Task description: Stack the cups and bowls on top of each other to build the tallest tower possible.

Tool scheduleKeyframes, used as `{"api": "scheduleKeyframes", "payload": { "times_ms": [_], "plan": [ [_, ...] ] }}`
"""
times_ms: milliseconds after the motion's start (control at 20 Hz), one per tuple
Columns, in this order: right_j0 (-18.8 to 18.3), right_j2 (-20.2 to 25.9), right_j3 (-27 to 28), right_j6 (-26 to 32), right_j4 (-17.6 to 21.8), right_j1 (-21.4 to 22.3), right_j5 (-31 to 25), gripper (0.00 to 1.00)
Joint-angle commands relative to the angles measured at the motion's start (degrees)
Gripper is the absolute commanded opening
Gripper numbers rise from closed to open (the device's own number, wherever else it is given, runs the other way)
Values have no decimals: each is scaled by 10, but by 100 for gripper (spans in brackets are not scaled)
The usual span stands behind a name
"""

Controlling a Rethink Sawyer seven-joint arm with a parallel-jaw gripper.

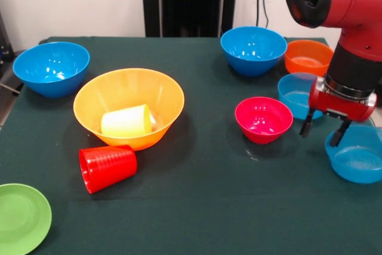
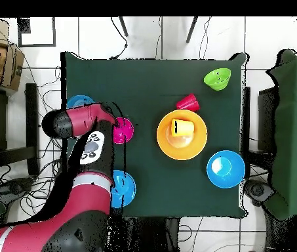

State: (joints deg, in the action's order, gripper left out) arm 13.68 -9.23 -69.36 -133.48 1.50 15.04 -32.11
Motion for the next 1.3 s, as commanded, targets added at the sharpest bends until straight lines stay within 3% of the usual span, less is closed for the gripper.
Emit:
{"api": "scheduleKeyframes", "payload": {
  "times_ms": [50, 950, 1300],
  "plan": [
    [7, 14, 44, -39, 11, -20, -8, 100],
    [20, -4, 67, -36, 2, -30, -32, 100],
    [29, -28, 64, -69, -2, -31, 4, 100]
  ]
}}
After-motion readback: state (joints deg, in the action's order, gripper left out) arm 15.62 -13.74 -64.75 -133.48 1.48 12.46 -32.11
